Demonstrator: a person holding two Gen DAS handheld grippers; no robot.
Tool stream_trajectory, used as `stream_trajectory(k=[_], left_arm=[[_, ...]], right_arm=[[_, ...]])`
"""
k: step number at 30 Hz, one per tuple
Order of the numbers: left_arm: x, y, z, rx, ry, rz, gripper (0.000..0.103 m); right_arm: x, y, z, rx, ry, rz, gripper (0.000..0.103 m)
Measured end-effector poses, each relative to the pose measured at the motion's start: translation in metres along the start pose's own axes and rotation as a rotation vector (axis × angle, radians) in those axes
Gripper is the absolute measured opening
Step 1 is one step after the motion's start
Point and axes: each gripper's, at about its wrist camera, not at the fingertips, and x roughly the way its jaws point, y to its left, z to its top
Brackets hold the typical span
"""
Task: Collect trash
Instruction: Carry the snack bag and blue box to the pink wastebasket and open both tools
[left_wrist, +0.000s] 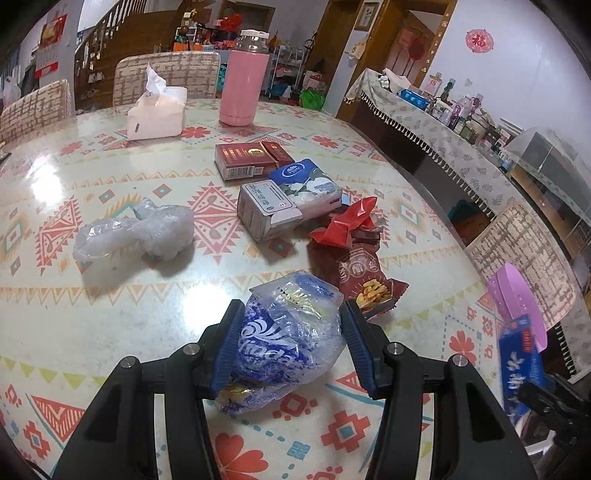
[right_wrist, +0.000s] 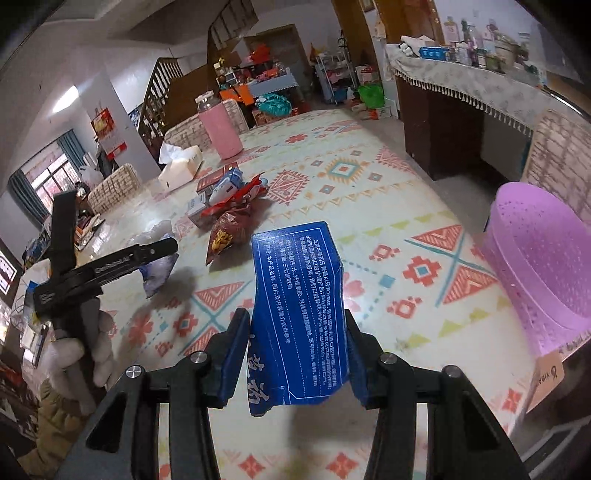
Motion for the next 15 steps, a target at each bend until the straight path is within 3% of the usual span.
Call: stream_trajectory(k=[15], left_arm=[[0.001,-0.013,-0.002,0.039,0.01,0.084,0.053]], right_arm=[[-0.054,-0.041,-0.014,0.054,-0.118,-0.003,0.052]])
